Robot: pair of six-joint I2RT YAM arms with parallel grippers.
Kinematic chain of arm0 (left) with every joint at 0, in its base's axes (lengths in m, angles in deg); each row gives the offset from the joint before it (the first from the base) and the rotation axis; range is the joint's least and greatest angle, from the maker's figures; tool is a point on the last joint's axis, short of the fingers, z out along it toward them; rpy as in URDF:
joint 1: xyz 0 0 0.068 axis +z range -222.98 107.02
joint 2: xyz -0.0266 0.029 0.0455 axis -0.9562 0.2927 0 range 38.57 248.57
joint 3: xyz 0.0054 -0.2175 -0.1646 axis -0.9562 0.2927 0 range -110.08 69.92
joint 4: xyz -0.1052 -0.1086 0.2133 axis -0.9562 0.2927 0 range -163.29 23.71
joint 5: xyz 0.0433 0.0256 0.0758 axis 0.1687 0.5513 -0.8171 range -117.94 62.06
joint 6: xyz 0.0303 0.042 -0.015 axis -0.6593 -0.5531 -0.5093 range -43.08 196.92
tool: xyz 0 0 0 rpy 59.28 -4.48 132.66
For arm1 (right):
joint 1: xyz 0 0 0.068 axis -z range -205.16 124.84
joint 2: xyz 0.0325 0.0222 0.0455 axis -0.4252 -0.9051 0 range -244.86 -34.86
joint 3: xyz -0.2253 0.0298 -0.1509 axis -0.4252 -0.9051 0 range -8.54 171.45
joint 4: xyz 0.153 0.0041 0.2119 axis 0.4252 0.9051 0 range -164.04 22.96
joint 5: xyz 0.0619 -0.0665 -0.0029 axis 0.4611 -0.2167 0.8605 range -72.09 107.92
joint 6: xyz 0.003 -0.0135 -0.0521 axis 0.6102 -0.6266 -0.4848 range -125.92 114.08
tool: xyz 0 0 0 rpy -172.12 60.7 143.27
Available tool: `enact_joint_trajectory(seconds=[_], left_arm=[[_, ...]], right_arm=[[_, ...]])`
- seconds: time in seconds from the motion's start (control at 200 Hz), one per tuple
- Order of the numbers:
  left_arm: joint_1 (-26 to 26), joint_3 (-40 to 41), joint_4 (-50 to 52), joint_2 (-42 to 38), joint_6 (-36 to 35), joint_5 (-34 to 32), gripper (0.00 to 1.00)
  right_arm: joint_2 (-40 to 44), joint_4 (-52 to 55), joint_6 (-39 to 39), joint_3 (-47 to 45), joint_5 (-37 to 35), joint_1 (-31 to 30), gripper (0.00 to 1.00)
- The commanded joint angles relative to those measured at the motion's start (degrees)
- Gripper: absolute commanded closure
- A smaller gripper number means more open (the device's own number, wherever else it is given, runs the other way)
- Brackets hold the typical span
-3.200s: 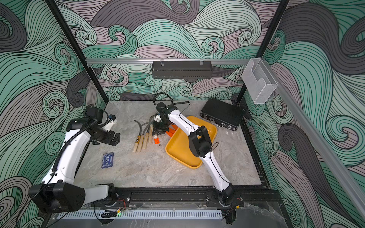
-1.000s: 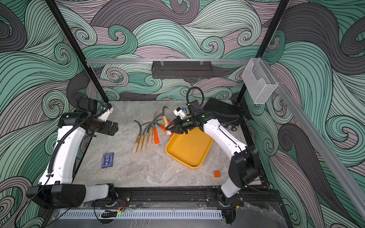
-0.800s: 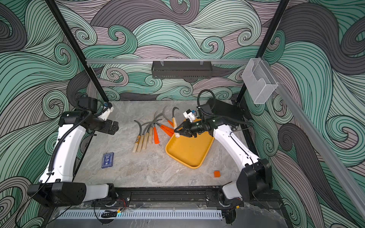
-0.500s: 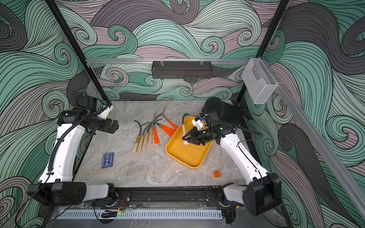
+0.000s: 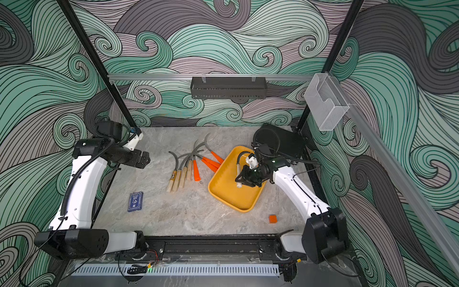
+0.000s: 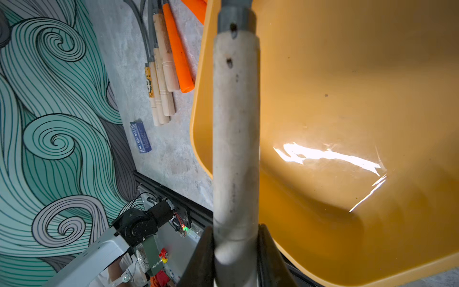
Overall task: Put small sickles into storage boxes
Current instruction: Place the sickle in the storage box.
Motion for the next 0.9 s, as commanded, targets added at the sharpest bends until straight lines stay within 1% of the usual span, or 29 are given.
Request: enact_joint_trajectory(seconds=[0.0, 0.325, 0.415, 0.575, 0.786, 0.821, 0.896], left_arm=[[-0.3, 0.0, 1.2, -1.5, 0.7, 1.1, 0.01], [-0.3, 2.2, 0.6, -2.4, 0.7, 1.3, 0.01], [-0.3, 2.7, 0.4, -2.9, 0.6, 1.3, 0.01], [-0.3, 3.3, 0.8, -3.6, 0.6, 1.1, 0.01], [-0.3, 4.3, 1.0, -4.3, 0.5, 1.0, 0.01], [-0.3, 4.5, 1.0, -4.4, 0.5, 1.0, 0.01], [-0.3, 5.0, 1.0, -4.4, 0.5, 1.0, 0.01]], right_arm=[[-1.6, -2.1, -0.6, -0.5, -3.7, 0.2, 0.81], [-8.5, -7.0, 0.3, -1.7, -5.4, -0.7, 0.80], [-11.5, -7.2, -0.1, -0.4, -6.2, -1.7, 0.78], [-16.8, -6.8, -1.1, 3.0, -7.1, -4.1, 0.77], [-21.1, -6.5, -1.5, 5.1, -7.8, -5.9, 0.75], [-21.6, -6.5, -1.5, 5.1, -7.7, -6.1, 0.75], [-22.5, -6.1, -1.8, 5.4, -7.7, -6.4, 0.69]])
